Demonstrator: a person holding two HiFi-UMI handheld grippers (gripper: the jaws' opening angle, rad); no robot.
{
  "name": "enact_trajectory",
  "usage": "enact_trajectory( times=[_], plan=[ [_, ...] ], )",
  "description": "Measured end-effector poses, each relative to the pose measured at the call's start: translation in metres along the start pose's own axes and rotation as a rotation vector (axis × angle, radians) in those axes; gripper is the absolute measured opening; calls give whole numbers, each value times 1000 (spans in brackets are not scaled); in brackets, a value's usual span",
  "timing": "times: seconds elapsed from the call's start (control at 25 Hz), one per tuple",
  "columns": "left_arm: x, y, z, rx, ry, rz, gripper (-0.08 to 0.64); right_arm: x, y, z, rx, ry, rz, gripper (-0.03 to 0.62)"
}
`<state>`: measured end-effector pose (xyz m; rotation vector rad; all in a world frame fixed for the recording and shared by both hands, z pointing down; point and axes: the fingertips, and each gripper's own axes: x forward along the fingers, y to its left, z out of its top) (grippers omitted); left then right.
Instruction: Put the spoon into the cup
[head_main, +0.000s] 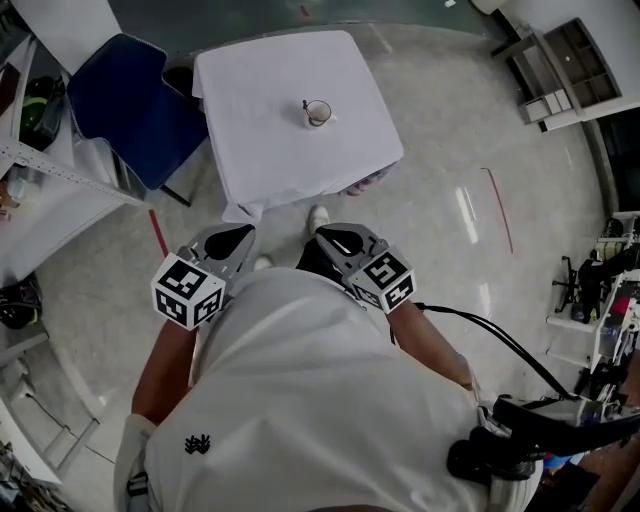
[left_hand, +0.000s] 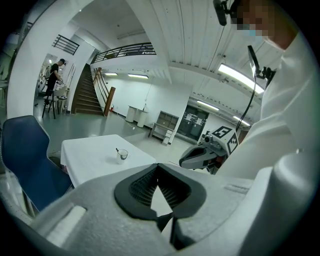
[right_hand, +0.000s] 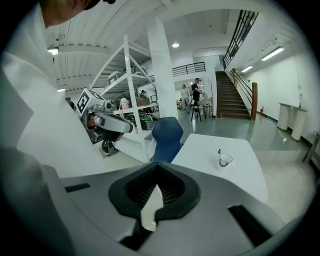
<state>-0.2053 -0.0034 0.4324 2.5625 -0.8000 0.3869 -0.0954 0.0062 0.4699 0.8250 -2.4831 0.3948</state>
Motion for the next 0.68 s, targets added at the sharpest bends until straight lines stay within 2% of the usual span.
enact_trajectory(
  times=[0.4, 0.68],
  plan=[
    [12, -4, 1, 10, 22, -20, 11, -7, -8, -8, 15, 0, -19, 8],
    [25, -9, 6, 7, 34, -2, 11, -13, -22, -10, 8, -6, 2, 8]
  ],
)
